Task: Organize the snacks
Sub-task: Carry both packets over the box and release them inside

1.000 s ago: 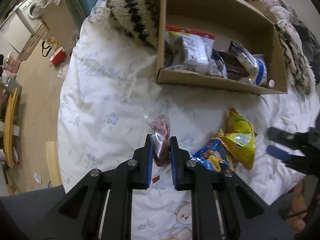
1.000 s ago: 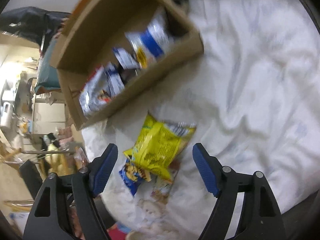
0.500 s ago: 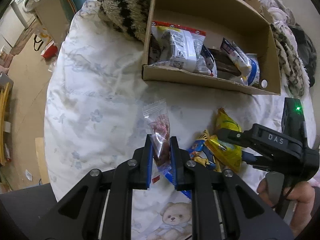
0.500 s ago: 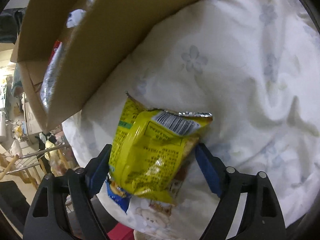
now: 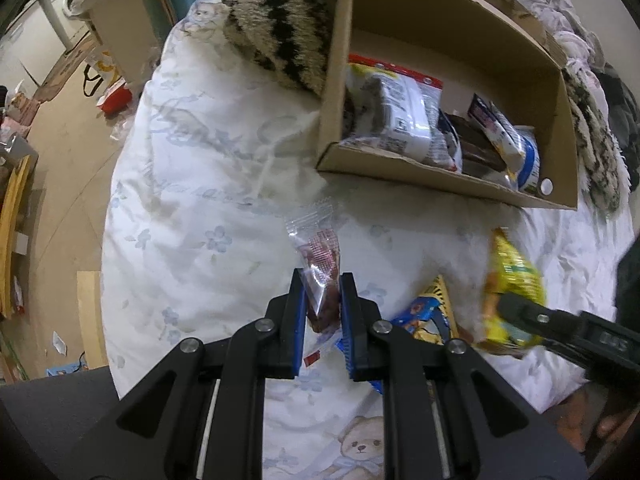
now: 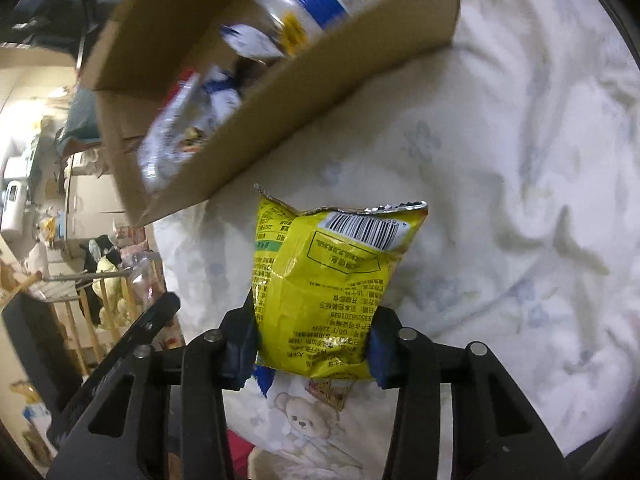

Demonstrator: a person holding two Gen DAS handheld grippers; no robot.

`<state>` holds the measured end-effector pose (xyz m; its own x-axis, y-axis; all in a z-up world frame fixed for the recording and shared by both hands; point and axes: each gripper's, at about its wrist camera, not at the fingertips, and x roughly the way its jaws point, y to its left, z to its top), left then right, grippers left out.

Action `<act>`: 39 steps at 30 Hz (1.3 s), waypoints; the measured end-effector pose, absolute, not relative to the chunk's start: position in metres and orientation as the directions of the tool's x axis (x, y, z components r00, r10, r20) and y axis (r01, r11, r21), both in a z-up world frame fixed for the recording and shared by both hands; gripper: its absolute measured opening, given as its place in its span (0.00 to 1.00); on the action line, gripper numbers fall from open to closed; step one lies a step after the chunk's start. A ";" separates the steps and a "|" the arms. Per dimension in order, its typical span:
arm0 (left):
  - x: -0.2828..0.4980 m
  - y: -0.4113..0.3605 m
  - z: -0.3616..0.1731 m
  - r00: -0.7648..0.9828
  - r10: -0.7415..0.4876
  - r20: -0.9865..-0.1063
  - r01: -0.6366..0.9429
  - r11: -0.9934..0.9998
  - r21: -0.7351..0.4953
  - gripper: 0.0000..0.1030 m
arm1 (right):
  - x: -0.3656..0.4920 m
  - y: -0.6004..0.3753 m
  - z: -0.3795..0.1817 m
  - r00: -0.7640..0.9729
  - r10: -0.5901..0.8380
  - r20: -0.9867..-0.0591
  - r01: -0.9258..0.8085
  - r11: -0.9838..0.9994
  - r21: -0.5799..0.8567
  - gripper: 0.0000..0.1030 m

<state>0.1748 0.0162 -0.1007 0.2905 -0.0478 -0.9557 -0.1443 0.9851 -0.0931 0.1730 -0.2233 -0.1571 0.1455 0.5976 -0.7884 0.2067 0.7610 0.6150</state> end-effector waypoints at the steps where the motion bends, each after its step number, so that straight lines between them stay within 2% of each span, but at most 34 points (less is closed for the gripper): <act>1: 0.174 0.017 -0.101 0.293 -0.043 -0.955 -0.144 0.986 -0.088 0.12 | 0.171 -0.224 -0.151 0.158 0.588 -0.793 0.192 0.769 0.609 0.44; 8: 0.168 0.015 -0.091 0.355 0.002 -0.935 -0.120 0.992 -0.044 0.12 | 0.158 -0.238 -0.116 0.260 0.553 -0.792 0.111 0.797 0.593 0.44; 16: 0.162 0.010 -0.066 0.442 0.013 -0.897 -0.087 0.996 -0.029 0.12 | 0.158 -0.232 -0.077 0.370 0.610 -0.701 -0.014 0.758 0.652 0.44; 22: 0.180 0.008 -0.026 0.494 -0.018 -0.869 -0.070 0.996 -0.060 0.12 | 0.174 -0.239 -0.041 0.452 0.581 -0.676 -0.102 0.787 0.608 0.44; 30: 0.227 -0.014 0.009 0.556 -0.016 -0.831 -0.012 1.000 -0.028 0.12 | 0.209 -0.256 -0.036 0.500 0.517 -0.695 -0.072 0.824 0.561 0.44; 34: 0.254 -0.024 0.007 0.544 -0.034 -0.838 0.007 0.999 -0.036 0.12 | 0.242 -0.263 -0.030 0.529 0.455 -0.717 -0.080 0.867 0.491 0.44; 39: 0.281 -0.035 -0.007 0.527 -0.030 -0.850 0.027 0.999 -0.018 0.13 | 0.275 -0.266 -0.050 0.459 0.475 -0.751 -0.053 0.858 0.511 0.44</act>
